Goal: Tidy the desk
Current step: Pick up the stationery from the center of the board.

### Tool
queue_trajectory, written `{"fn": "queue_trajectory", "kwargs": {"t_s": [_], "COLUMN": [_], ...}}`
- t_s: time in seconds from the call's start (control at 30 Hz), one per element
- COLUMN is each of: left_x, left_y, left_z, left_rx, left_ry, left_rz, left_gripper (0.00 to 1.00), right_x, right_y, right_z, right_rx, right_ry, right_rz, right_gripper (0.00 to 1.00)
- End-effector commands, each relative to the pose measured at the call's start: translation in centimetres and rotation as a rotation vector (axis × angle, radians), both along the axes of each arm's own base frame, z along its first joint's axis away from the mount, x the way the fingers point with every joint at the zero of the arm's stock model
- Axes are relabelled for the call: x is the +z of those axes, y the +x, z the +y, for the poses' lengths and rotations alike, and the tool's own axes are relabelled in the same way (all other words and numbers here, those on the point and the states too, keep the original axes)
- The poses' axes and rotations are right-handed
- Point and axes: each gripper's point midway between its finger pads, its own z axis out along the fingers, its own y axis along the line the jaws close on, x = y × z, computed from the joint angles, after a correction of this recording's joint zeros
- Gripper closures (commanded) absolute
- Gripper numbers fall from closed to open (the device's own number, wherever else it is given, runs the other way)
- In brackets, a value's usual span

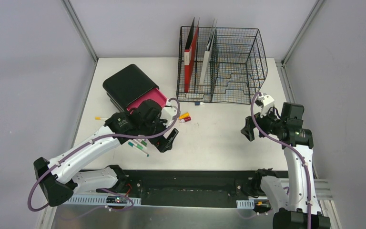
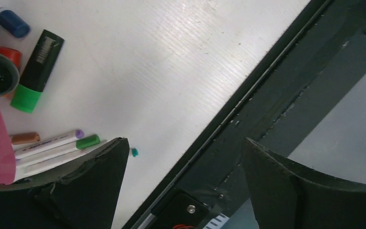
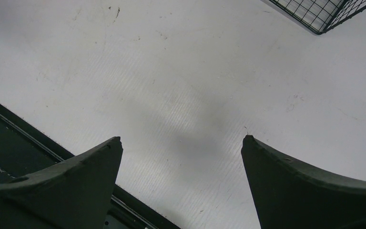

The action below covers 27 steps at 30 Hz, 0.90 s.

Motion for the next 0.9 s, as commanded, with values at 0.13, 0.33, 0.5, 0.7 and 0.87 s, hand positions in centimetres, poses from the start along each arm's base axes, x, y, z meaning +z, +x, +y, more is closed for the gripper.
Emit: {"fn": "queue_trajectory", "kwargs": {"t_s": [0.13, 0.33, 0.5, 0.7, 0.87], "left_x": [-2.6, -5.6, -8.4, -9.7, -10.9], "left_y": [2.3, 4.0, 6.3, 9.9, 12.1], "left_z": [-1.3, -2.5, -2.2, -1.2, -0.4], "left_rx": [-0.158, -0.285, -0.337, -0.329, -0.315], "left_ry": [0.039, 0.178, 0.323, 0.505, 0.597], "left_rz": [-0.200, -0.226, -0.262, -0.340, -0.350], "left_gripper": [0.17, 0.18, 0.16, 0.19, 0.25], "right_x": [0.6, 0.6, 0.8, 0.9, 1.0], "right_y": [0.5, 0.4, 0.3, 0.2, 0.1], "right_z": [-0.1, -0.2, -0.1, -0.1, 0.0], "right_rx": [0.010, 0.007, 0.011, 0.016, 0.022], "right_ry": [-0.016, -0.026, -0.024, -0.029, -0.028], "right_rz": [-0.041, -0.050, -0.060, -0.069, -0.076], "right_gripper": [0.01, 0.01, 0.01, 0.01, 0.01]}}
